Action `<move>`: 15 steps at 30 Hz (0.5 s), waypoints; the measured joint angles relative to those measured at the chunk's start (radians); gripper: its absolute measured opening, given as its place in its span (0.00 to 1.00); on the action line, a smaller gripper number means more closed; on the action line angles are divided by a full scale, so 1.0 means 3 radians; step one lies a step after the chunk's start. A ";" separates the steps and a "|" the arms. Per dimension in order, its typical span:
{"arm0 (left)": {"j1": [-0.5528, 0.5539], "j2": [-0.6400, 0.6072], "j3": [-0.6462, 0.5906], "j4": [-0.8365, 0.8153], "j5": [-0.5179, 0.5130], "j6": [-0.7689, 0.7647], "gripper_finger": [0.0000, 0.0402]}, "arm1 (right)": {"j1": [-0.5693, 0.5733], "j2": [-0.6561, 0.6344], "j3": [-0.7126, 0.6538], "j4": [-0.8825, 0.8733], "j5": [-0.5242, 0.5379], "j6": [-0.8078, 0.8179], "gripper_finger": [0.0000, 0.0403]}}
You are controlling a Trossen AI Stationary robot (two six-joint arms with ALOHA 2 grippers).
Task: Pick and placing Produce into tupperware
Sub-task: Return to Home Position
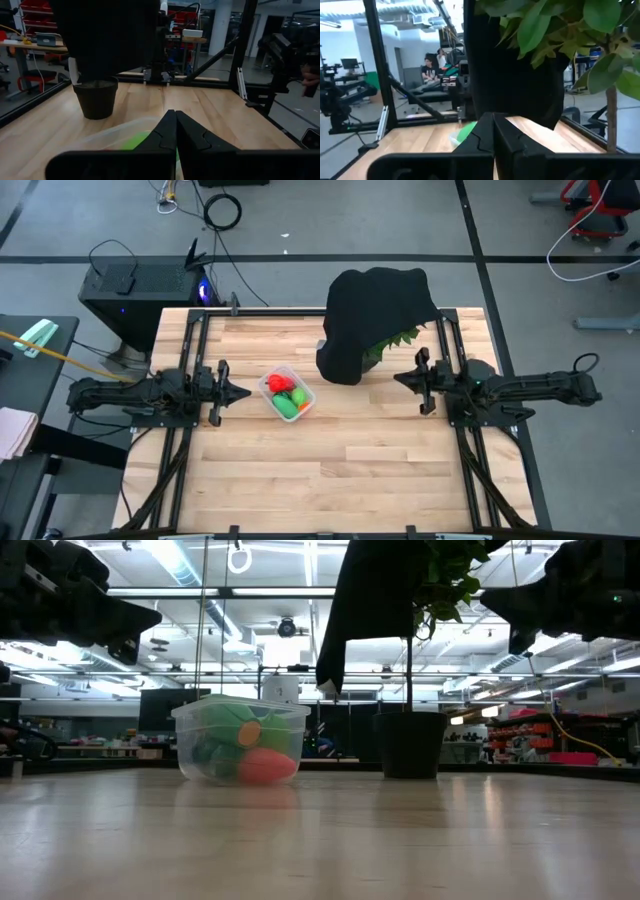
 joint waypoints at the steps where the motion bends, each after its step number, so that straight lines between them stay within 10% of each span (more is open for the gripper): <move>1: 0.0000 0.0000 0.0001 0.0000 0.0000 0.0000 0.01 | 0.0000 -0.0049 0.0000 -0.0064 -0.0022 0.0000 0.00; 15: 0.0003 0.0000 0.0006 0.0001 -0.0019 0.0004 0.03 | -0.0001 -0.0673 0.0000 -0.0915 -0.0353 -0.0082 0.00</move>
